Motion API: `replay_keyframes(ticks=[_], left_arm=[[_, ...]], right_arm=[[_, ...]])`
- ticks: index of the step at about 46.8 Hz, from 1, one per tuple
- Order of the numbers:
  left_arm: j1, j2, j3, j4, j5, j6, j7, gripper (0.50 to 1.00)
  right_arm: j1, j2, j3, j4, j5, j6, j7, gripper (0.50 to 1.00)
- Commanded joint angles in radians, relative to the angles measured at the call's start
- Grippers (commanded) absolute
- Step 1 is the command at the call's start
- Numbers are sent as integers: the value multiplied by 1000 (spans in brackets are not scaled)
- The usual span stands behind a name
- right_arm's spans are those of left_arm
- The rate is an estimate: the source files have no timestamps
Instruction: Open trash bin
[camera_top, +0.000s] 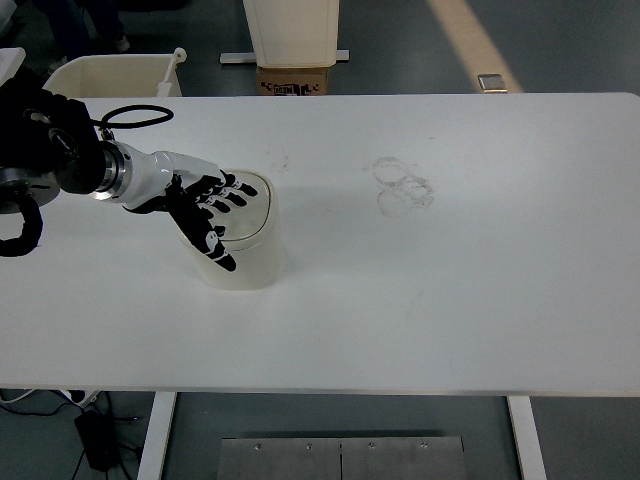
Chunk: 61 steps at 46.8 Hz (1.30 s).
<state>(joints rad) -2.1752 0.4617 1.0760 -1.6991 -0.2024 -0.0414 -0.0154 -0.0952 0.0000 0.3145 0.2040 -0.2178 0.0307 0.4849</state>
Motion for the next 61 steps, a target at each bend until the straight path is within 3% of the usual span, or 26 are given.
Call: replay_keyframes(ticks=[1, 25, 38, 48, 61], left_arm=[[3, 0, 1, -1, 0, 2, 0, 1000], [0, 12, -2, 1, 0, 15, 0, 1000], [-112, 48, -25, 13, -2, 2, -1, 1000], [-140, 120, -143, 88, 0, -20, -1, 1000], [-94, 155, -202, 220, 0, -14, -9, 1000]], right_arm=[[0, 0, 0, 0, 0, 0, 0, 991], [2, 0, 0, 0, 0, 0, 0, 991], [2, 0, 0, 0, 0, 0, 0, 991], [2, 0, 0, 0, 0, 0, 0, 991], [2, 0, 0, 0, 0, 0, 0, 991]])
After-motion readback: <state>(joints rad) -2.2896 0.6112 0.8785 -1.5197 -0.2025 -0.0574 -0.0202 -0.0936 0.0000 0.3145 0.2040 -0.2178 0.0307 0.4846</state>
